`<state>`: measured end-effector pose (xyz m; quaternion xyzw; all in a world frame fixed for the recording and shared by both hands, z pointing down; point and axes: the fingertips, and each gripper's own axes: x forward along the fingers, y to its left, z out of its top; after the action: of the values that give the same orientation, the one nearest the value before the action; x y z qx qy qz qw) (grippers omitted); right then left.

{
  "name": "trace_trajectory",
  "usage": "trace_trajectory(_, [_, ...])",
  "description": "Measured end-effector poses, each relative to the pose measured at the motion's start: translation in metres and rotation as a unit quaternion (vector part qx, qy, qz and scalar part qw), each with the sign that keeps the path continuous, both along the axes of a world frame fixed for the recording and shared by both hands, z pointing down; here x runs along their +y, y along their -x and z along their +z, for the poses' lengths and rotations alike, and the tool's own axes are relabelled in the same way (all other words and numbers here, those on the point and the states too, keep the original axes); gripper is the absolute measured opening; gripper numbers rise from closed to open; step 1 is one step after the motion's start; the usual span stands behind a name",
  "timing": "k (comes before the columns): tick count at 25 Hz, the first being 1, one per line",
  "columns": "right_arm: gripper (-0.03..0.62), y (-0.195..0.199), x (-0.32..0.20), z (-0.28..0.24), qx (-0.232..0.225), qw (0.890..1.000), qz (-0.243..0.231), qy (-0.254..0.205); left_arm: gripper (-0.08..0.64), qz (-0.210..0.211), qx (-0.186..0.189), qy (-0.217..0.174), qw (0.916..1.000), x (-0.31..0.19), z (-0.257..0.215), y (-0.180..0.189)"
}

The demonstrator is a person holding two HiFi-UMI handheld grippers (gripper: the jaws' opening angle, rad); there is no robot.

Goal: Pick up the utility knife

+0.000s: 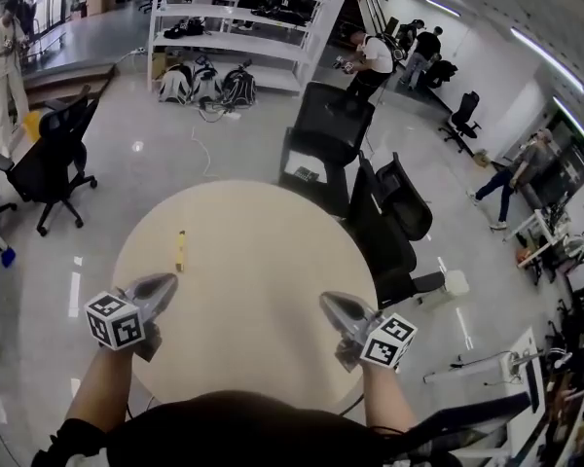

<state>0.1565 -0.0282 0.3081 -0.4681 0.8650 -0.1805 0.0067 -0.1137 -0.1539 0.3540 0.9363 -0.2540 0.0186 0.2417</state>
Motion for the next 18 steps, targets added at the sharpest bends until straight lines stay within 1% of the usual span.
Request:
trace_trajectory(6, [0.014,-0.015,-0.022,0.007,0.0,1.0,-0.003,-0.001,-0.002,-0.034,-0.037,0.022,0.9985,-0.039,0.021,-0.001])
trace_trajectory(12, [0.014,-0.042,-0.046,0.018,-0.001,1.0,0.01,0.005,-0.002,-0.059,-0.069,0.048,0.9947,-0.085,0.054,-0.01])
trace_trajectory(15, [0.014,-0.059,-0.061,0.027,-0.005,1.0,0.015,0.009,-0.002,-0.068,-0.086,0.065,0.9918,-0.103,0.074,-0.02])
trace_trajectory(18, [0.014,-0.076,-0.084,0.036,-0.005,1.0,0.019,0.006,0.0,-0.069,-0.107,0.072,0.9892,-0.128,0.097,-0.036])
